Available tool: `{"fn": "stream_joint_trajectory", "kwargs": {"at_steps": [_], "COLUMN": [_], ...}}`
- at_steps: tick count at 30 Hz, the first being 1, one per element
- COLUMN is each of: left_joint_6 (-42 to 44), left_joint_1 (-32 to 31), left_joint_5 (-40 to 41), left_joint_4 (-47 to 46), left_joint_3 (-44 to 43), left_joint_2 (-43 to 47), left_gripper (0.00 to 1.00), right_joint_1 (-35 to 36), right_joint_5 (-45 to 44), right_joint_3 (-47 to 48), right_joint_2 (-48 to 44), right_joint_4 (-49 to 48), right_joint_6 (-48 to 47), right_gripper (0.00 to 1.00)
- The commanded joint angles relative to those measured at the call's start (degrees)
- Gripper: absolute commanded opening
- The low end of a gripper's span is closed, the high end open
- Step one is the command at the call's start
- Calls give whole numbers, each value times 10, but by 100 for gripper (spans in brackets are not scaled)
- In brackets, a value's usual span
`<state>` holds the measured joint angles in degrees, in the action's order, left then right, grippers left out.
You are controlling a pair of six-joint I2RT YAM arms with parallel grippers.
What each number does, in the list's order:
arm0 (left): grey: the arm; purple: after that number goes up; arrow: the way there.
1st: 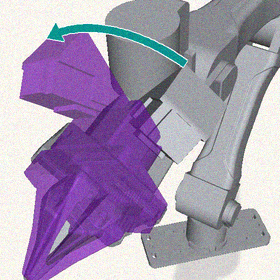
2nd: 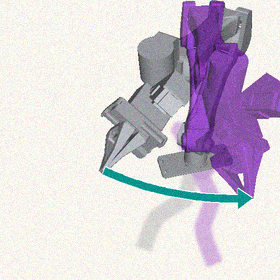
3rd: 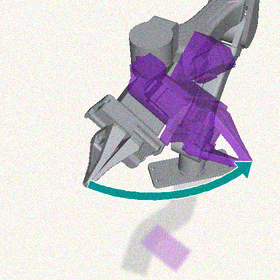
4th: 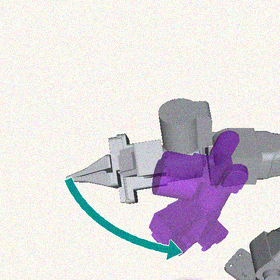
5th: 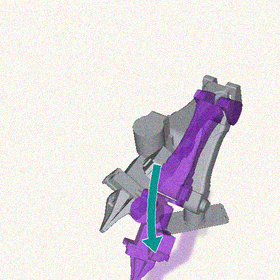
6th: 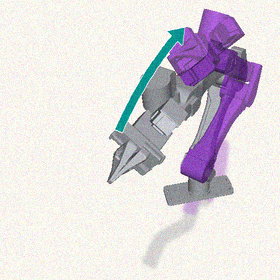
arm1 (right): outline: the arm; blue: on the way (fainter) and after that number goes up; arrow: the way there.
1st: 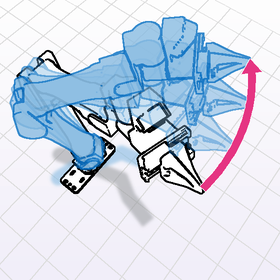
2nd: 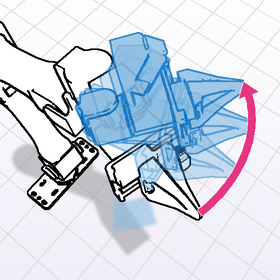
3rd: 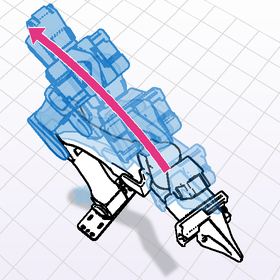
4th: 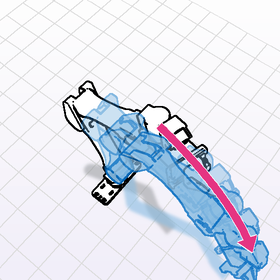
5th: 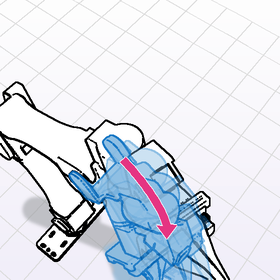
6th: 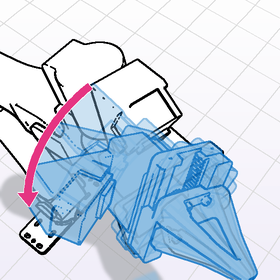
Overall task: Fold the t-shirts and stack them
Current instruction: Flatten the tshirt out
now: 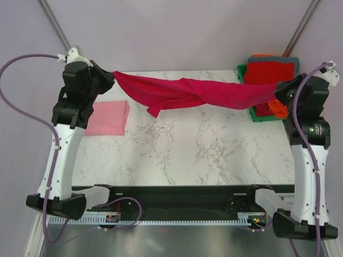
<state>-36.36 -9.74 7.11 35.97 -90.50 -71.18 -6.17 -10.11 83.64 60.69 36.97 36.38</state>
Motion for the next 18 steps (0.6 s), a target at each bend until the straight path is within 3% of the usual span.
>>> {"fn": "stream_joint_trajectory", "kwargs": {"at_steps": [1,6,9,11,14,18], "left_joint_6": [1,-5,-5,-6,-13,-34], "left_joint_1": [6,6,6,6,6,2], "left_joint_5": [10,-33,-34,-24,-43,-110], "left_joint_4": [31,33,33,32,30,-5], "left_joint_3": [-37,-23,-5,6,22,82], "left_joint_2": [63,110,116,85,22,-79], "left_gripper": [2,2,2,2,2,2], "right_joint_1": [-4,-4,-4,-4,-4,-4], "right_joint_5": [-23,27,81,142,216,177], "right_joint_3": [-34,-147,-154,-110,-10,97], "right_joint_2": [-50,-130,-183,-182,-114,65], "right_joint_4": [22,39,44,43,28,20], "right_joint_6": [-4,-27,-35,-28,10,57], "right_gripper": [0,0,0,0,0,0]}}
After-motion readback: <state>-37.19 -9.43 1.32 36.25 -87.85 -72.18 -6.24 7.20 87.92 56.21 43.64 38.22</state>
